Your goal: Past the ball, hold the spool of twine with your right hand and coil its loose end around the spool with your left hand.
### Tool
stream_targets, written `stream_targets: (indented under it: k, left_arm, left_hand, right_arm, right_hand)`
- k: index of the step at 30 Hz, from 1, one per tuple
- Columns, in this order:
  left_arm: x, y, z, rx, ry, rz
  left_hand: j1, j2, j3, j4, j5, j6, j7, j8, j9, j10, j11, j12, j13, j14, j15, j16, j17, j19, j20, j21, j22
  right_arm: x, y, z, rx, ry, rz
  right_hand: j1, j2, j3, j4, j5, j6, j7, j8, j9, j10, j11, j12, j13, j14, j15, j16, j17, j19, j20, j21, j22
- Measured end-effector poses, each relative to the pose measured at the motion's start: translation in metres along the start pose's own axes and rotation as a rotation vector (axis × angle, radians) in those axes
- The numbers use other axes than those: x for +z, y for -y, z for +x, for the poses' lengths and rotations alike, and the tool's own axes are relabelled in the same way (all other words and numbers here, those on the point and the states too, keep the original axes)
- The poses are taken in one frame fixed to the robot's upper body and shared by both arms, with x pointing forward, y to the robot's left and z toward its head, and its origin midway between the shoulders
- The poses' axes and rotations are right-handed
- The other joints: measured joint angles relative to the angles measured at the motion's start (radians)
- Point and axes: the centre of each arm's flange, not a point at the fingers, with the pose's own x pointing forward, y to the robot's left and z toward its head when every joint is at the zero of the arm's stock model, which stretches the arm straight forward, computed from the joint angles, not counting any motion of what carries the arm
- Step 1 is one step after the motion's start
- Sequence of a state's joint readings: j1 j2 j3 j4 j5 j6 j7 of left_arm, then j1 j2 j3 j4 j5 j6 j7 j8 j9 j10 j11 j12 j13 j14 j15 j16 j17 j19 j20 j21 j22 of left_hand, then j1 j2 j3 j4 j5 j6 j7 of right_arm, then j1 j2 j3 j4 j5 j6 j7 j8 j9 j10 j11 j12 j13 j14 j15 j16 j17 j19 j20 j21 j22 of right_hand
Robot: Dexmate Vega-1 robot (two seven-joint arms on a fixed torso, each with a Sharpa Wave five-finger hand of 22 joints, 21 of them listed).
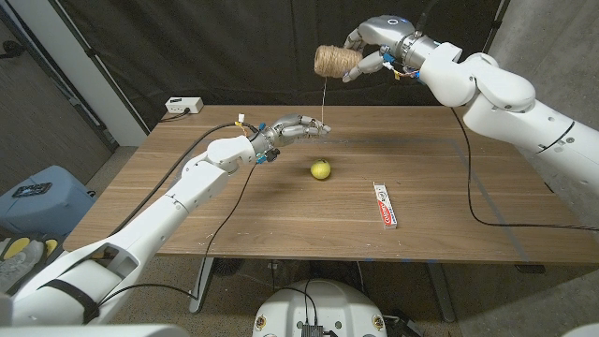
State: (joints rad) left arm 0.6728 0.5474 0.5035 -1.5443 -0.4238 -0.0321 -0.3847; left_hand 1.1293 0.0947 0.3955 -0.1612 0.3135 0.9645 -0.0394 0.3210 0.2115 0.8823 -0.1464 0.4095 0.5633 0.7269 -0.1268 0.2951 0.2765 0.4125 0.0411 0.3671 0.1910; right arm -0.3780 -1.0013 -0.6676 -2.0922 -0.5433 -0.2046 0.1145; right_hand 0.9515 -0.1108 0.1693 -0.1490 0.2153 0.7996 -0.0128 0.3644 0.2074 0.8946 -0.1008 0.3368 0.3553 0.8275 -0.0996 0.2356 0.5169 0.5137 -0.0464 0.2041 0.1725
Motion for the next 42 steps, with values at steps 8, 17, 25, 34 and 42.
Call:
stream_targets:
  k: [8,17,25,34,42]
  left_arm:
    - [-0.002,0.000,-0.003,0.003,-0.001,-0.006]
    - [0.000,0.000,-0.007,0.015,0.005,-0.004]
    - [0.001,0.002,-0.006,0.019,0.006,-0.005]
    - [0.003,0.011,0.000,0.008,0.000,-0.007]
    - [0.003,0.014,0.002,0.005,-0.003,-0.008]
  left_hand:
    - [0.000,0.000,0.000,0.000,0.000,0.002,0.002,0.000,0.000,0.000,0.000,0.000,0.000,0.000,0.000,0.000,0.000,0.000,0.000,0.000,0.000]
    - [0.000,0.000,0.000,0.000,0.000,0.002,0.002,0.000,0.000,0.000,0.000,-0.001,0.000,0.000,0.000,0.000,0.000,0.000,0.000,0.000,0.000]
    - [0.000,0.000,0.000,0.000,0.000,0.002,0.002,0.000,0.000,0.000,0.000,-0.008,0.000,0.000,0.000,0.000,0.004,0.000,0.000,0.000,0.000]
    - [0.000,0.000,0.000,0.000,0.000,0.002,0.002,-0.004,0.000,0.000,0.000,-0.008,0.005,-0.006,0.006,-0.008,0.005,-0.004,0.004,0.000,0.000]
    - [0.000,0.000,0.000,0.000,0.000,0.002,0.002,-0.008,0.000,0.000,0.000,-0.008,0.005,-0.006,0.006,-0.008,0.002,-0.004,0.004,0.000,0.000]
  right_arm:
    - [0.000,0.000,0.006,0.000,0.000,-0.002]
    - [0.001,-0.001,0.009,0.000,0.003,0.000]
    - [-0.003,0.000,0.008,-0.006,-0.003,0.004]
    - [-0.015,-0.001,0.006,-0.007,-0.014,0.014]
    - [-0.023,0.002,0.009,-0.012,-0.021,0.015]
  right_hand:
    - [0.000,0.000,0.000,0.000,0.000,0.000,0.000,0.000,0.000,0.000,0.000,-0.001,0.000,0.000,0.000,0.000,0.005,0.000,0.000,0.000,0.000]
    - [-0.001,0.001,0.000,0.000,-0.001,0.000,0.000,0.002,0.000,0.000,0.000,-0.002,-0.001,0.000,0.000,0.000,0.005,0.000,0.000,0.000,0.000]
    - [-0.001,0.001,0.000,0.000,-0.001,0.000,0.000,0.004,0.000,0.000,0.000,-0.002,0.000,0.000,0.000,-0.007,0.005,0.000,0.000,0.000,0.000]
    - [-0.002,0.003,0.000,0.000,-0.004,0.000,0.000,0.004,0.000,0.000,0.000,-0.003,0.000,0.000,0.000,-0.007,0.005,0.000,0.000,-0.005,0.000]
    - [-0.004,0.004,0.000,0.000,-0.004,0.000,0.000,0.004,0.000,0.000,0.000,-0.006,0.000,0.000,0.000,-0.007,0.005,0.000,0.000,-0.004,0.000]
